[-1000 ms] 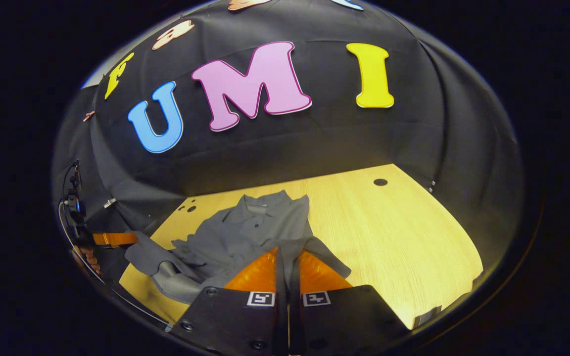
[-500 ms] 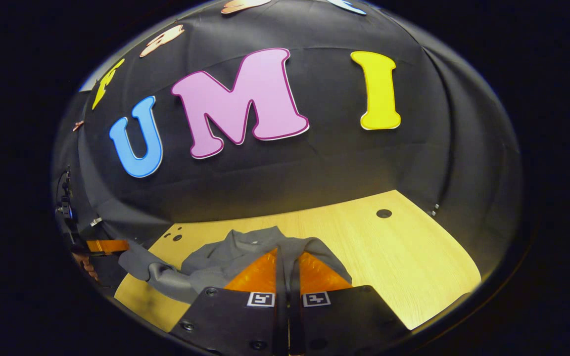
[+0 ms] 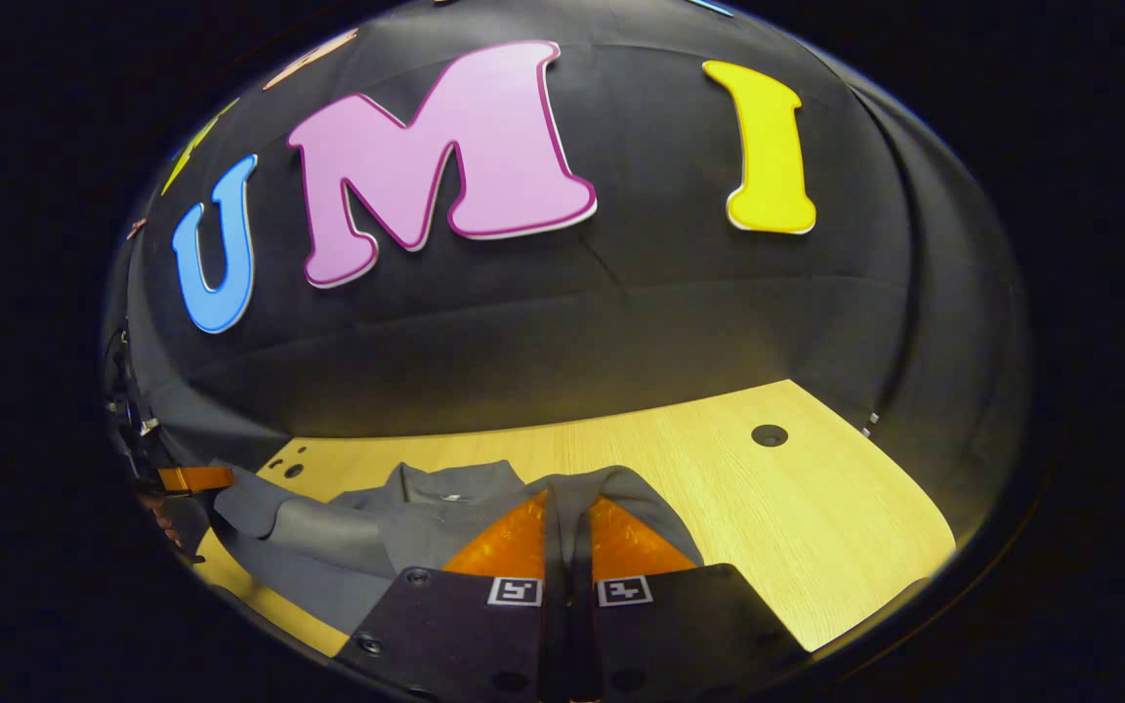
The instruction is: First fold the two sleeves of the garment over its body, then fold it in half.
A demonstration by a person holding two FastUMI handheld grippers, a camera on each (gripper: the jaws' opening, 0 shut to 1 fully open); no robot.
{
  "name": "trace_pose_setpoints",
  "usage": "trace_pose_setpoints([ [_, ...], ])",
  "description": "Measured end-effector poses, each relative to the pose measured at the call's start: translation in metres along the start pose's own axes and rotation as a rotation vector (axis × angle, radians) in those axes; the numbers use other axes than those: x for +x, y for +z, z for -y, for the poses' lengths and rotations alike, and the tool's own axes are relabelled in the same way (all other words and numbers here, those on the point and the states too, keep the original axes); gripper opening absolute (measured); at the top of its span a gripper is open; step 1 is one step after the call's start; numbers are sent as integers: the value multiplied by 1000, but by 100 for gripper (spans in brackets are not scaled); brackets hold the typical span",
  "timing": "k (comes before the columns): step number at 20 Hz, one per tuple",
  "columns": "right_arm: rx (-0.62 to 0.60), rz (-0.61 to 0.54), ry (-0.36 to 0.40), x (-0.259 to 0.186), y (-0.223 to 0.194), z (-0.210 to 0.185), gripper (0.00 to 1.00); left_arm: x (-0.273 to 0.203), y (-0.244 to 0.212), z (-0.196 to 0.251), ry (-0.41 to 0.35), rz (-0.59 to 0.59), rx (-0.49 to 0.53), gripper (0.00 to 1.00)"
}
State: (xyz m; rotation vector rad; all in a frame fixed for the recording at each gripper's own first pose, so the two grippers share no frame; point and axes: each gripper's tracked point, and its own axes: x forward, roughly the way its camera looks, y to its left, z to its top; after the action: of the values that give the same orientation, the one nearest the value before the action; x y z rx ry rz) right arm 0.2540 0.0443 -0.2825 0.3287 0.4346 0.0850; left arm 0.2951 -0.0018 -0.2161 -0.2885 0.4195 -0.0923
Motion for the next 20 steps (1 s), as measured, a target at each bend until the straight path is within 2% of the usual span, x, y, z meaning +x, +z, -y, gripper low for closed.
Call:
trace_pose_setpoints([
  [9,20,-95,-34,77,-65,17,6,80,-47,-25,56,-80,56,5],
  [15,27,-170,-67,92,-96,25,6,98,-76,-35,94,-142,54,5],
  [18,32,-194,-74,92,-103,27,14,100,-83,-37,108,-140,46,6],
  [20,44,-212,-88,92,-107,30,23,99,-85,-41,124,-134,65,11],
])
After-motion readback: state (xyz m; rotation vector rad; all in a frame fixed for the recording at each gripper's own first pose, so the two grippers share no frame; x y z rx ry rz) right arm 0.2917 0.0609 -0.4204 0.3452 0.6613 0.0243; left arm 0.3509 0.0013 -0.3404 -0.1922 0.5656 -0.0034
